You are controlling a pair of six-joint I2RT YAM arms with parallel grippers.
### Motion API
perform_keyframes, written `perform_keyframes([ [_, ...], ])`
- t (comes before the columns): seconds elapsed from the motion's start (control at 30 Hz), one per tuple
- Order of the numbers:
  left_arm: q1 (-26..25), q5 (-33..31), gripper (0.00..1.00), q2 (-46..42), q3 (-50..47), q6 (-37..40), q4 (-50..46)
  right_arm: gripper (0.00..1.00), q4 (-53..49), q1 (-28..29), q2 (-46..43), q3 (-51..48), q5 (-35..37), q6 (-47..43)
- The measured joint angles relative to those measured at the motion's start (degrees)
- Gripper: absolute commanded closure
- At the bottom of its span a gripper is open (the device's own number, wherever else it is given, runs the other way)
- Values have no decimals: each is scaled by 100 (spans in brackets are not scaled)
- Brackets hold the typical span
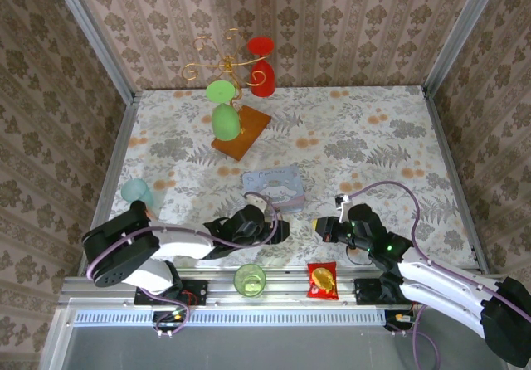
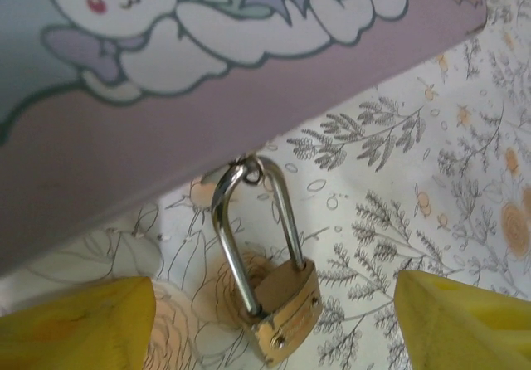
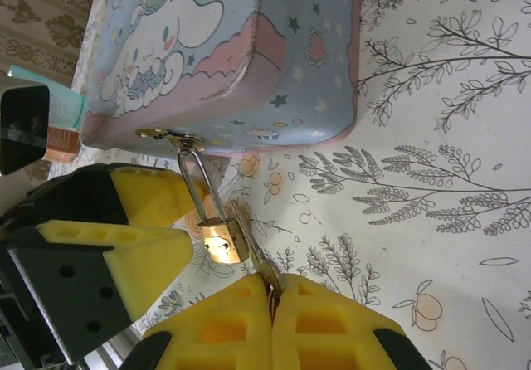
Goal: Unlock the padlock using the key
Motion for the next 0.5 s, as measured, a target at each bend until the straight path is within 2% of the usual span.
perform_keyframes([
  [0.23,-15,-118,39,444,50,-22,592,100,94,0,0,-98,81,48],
  [0.5,-24,-275,66,966,59,-219,1344,100,249,0,7,-195,81,146],
])
